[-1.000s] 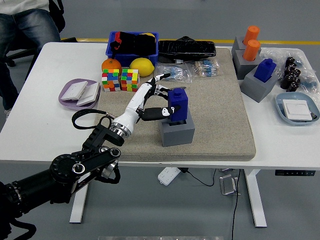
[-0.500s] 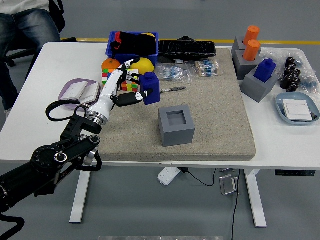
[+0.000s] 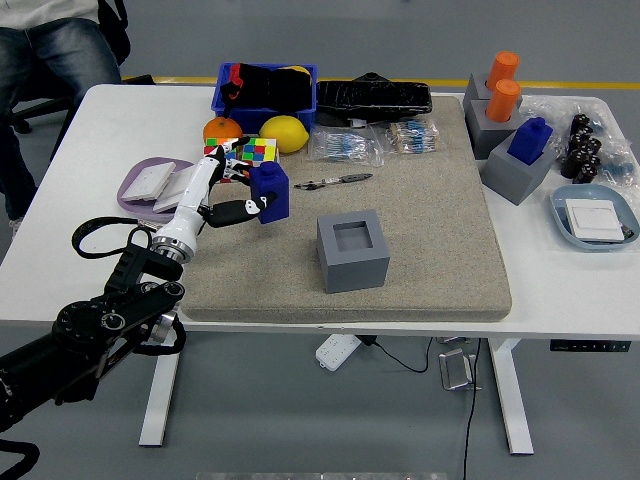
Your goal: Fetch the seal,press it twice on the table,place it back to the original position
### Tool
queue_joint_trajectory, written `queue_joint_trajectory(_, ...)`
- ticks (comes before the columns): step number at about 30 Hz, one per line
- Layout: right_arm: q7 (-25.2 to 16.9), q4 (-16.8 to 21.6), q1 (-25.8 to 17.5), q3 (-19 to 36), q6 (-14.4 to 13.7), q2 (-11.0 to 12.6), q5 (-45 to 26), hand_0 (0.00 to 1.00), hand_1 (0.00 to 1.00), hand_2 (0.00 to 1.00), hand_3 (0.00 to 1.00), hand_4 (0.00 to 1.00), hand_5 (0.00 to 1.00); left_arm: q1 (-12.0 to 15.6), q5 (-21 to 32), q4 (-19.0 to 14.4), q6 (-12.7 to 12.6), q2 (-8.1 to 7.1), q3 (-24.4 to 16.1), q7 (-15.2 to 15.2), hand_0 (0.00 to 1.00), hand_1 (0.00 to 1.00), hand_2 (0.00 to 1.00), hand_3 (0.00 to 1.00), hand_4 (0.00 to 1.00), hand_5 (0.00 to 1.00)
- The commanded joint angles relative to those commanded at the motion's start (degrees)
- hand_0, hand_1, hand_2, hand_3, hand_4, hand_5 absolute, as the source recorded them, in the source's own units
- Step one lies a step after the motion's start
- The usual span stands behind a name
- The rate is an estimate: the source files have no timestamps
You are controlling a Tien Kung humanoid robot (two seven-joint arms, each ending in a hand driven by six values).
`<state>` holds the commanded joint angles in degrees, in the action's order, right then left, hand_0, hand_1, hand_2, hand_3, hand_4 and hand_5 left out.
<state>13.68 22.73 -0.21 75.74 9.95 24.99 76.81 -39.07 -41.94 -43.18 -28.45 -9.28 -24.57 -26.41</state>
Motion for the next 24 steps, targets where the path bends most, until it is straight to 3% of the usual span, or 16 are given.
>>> queue_joint_trajectory(13,-0.01,0.08,0.06,-0.35,0.03,0.22,-0.03,0.902,0.754,0.753,0.772,0.885,0.544,1.62,2.73,4.72,0.32,-0.13,3.93,-0.54,0.801,0.489,0.393,0.877,0.705,0.002)
queue_joint_trajectory(24,-0.01,0.11,-0.11,-0.74,0.03,0.37,-0.05,0.902,0.755,0.753,0.772,0.885,0.544,3.22,2.83,4.93,0.67,-0.88,4.68,-0.42,0.799,0.486,0.391,0.873,0.704,0.002)
